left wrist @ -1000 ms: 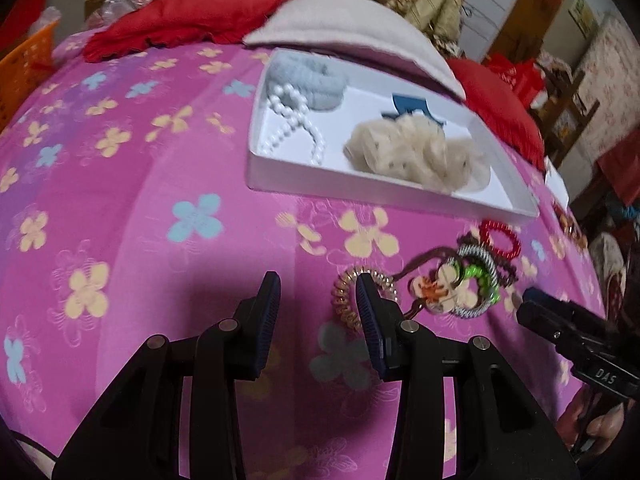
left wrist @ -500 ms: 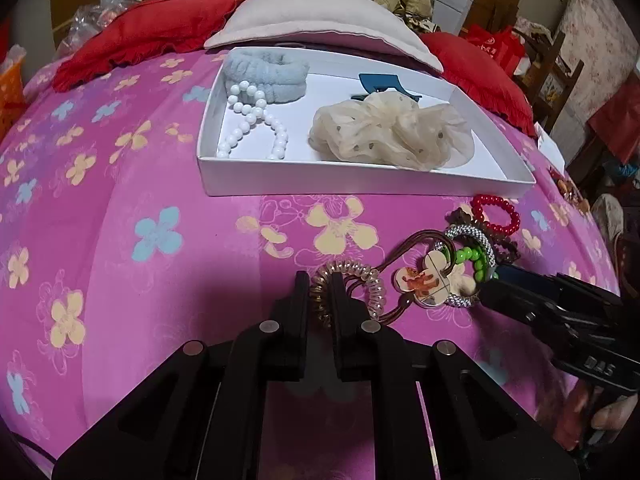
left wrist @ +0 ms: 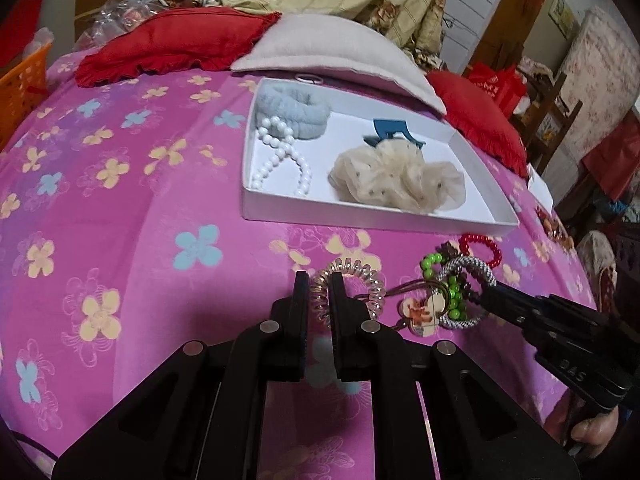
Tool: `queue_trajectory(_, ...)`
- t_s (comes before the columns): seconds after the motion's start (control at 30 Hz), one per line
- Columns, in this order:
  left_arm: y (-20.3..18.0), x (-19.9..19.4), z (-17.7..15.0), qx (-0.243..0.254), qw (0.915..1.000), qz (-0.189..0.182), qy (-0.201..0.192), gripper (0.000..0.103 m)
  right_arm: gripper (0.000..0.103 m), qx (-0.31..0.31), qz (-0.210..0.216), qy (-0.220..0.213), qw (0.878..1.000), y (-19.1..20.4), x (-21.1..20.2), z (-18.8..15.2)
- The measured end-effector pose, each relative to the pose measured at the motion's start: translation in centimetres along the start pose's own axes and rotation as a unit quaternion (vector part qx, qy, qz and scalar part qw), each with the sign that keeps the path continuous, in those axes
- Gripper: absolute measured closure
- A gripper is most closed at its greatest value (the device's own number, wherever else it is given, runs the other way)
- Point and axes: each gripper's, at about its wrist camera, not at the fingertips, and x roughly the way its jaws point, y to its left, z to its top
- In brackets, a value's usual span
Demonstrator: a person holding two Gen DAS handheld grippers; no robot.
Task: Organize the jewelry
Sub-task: 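Grasp the gold coil hair tie with the left tool while the right tool grasps the grey braided bracelet, then lower the hair tie and braided bracelet into the tray and open both tools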
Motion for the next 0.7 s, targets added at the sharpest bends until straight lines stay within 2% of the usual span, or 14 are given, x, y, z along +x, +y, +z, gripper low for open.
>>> queue_trajectory(0.2, 0.8, -0.8, 0.1, -0.013, 0.9998, -0.001, -0.012, 0.095, 0.096, -0.005, 0.009, -0.017, 1.000, 0.3, -1.6, 0.6)
queue_trajectory(0.27, 0.8, -0.9, 0.1, -0.015, 0.9998, 0.000, -0.014, 0.095, 0.096, -0.006, 0.023, -0.003, 1.000, 0.1, -1.1, 0.6)
queue_trajectory(0.33, 0.8, -0.9, 0.0, -0.015, 0.9998, 0.001, -0.013, 0.095, 0.094, 0.002, 0.018, 0.009, 1.000, -0.4, -0.4, 0.2)
queue_trajectory(0.37, 0.9, -0.8, 0.0, -0.016, 0.9998, 0.002, -0.012, 0.095, 0.085, 0.005, 0.011, 0.018, 1.000, -0.7, 0.1, -0.1)
queue_trajectory(0.4, 0.9, -0.8, -0.1, -0.017, 0.9998, 0.003, -0.011, 0.095, 0.069, 0.008, 0.006, 0.022, 1.000, -1.0, 0.4, -0.5)
queue_trajectory(0.43, 1.0, -0.8, -0.2, -0.018, 0.9998, 0.003, -0.010, 0.095, 0.065, 0.010, -0.001, 0.022, 1.000, -1.3, 0.8, -0.9)
queue_trajectory(0.63, 0.7, -0.4, -0.4, -0.013, 0.9999, 0.004, -0.004, 0.095, 0.065, 0.028, -0.017, 0.034, 0.999, -3.0, 2.7, -1.4)
queue_trajectory(0.67, 0.6, -0.3, -0.4, -0.011, 0.9999, 0.004, -0.004, 0.095, 0.069, 0.032, -0.013, 0.029, 0.999, -3.2, 2.9, -1.2)
queue_trajectory(0.7, 0.5, -0.2, -0.4, -0.009, 0.9999, 0.005, -0.003, 0.095, 0.078, 0.034, -0.010, 0.031, 0.999, -3.2, 3.1, -1.1)
